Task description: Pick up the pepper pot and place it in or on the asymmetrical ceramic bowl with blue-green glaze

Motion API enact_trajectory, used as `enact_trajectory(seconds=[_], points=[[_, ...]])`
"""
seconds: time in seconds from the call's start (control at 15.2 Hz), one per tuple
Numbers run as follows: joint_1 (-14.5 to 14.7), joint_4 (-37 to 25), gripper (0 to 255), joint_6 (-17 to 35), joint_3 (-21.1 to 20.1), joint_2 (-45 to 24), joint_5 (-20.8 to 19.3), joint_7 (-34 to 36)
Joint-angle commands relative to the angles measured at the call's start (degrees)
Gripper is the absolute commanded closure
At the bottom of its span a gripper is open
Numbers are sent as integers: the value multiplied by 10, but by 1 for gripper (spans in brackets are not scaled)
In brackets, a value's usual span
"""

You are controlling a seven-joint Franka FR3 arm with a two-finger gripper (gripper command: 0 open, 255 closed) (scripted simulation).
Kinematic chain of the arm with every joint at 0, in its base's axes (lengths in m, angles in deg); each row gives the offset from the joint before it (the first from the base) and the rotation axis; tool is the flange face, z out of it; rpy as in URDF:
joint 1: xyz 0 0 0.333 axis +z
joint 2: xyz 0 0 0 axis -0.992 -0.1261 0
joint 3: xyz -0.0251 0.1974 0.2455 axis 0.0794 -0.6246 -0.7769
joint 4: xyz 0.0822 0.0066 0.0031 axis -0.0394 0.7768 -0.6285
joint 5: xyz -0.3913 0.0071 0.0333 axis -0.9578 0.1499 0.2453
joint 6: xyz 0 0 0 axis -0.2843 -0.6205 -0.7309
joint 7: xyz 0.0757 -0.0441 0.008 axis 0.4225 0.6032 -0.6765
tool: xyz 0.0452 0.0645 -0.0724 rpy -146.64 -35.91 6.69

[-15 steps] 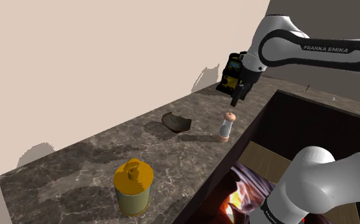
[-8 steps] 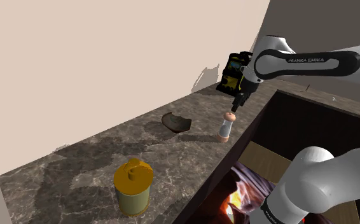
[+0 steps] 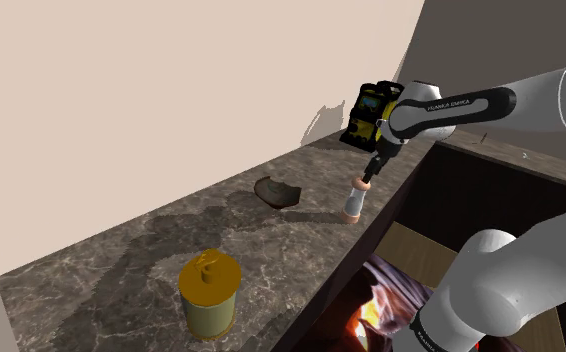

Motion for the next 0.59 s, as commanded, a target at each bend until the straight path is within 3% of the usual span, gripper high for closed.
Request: enact_trajectory(seconds=[0.0, 0.53], points=[[5, 5, 0, 22, 10, -15, 5, -7], [16, 25, 0, 72, 27, -48, 15, -17]])
